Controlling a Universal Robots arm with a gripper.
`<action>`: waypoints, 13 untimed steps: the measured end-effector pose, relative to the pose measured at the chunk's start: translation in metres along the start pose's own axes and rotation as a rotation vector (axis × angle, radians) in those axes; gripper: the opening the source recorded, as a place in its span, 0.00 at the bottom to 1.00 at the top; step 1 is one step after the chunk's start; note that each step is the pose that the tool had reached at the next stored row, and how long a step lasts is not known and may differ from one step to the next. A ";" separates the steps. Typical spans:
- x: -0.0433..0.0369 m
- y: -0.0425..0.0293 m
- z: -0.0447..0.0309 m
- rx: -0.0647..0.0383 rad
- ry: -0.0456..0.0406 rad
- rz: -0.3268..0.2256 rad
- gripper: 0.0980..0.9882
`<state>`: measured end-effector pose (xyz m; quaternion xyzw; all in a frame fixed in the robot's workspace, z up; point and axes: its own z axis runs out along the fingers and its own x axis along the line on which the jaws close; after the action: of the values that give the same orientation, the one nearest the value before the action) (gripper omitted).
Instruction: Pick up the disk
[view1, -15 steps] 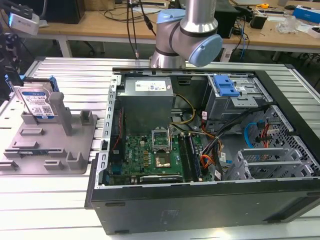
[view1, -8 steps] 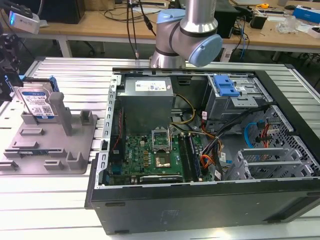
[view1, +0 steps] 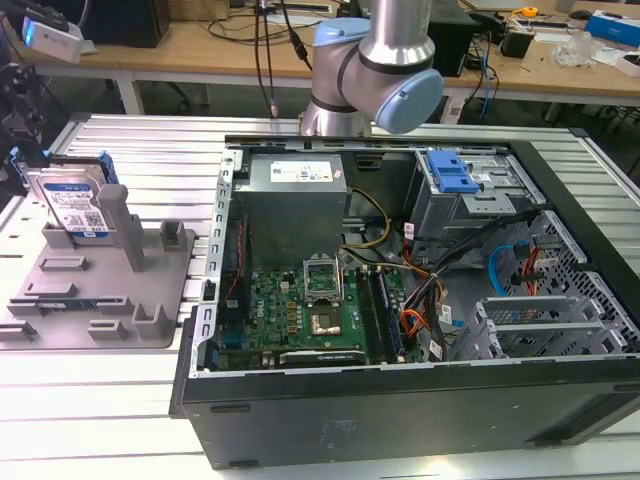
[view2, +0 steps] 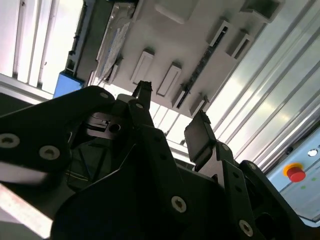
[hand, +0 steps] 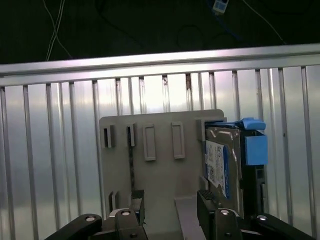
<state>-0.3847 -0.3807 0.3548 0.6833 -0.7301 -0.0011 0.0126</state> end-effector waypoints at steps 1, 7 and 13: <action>-0.0074 0.0012 -0.0002 0.000 0.0002 0.000 0.50; -0.0386 0.0057 -0.0006 0.000 0.0011 -0.008 0.50; -0.0594 0.0188 0.0003 0.000 0.0015 -0.016 0.50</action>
<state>-0.3996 -0.3202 0.3538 0.6891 -0.7245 -0.0006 0.0131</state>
